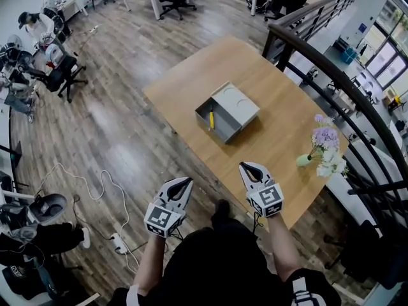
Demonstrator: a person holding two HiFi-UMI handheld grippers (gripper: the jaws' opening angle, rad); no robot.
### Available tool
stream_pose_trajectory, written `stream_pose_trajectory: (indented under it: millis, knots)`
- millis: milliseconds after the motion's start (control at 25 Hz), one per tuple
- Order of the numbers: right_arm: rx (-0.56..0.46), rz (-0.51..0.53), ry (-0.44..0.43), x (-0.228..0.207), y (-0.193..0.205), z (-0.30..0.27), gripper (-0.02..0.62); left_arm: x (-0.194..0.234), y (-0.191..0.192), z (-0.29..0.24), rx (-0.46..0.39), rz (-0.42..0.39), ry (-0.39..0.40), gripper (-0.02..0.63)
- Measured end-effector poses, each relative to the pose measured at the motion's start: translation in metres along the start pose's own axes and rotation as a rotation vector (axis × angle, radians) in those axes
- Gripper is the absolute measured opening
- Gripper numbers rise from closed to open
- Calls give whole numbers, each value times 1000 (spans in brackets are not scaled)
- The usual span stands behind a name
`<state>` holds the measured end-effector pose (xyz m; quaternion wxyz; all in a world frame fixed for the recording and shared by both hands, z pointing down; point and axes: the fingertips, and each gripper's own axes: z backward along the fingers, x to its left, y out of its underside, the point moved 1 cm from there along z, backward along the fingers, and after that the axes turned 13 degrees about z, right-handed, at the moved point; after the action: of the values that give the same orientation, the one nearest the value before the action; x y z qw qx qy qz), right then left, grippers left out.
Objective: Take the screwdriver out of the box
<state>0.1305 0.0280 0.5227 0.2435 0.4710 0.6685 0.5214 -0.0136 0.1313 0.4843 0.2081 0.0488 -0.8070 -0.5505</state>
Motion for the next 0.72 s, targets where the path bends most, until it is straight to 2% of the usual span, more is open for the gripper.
stream_pose_trajectory:
  millis: [440, 720]
  knots:
    - [-32, 13, -48, -27, -1, -26, 26, 8, -10, -24, -12, -7, -55, 25]
    - [-27, 7, -50, -43, 5, -30, 26, 12, -19, -41, -14, -7, -54, 25]
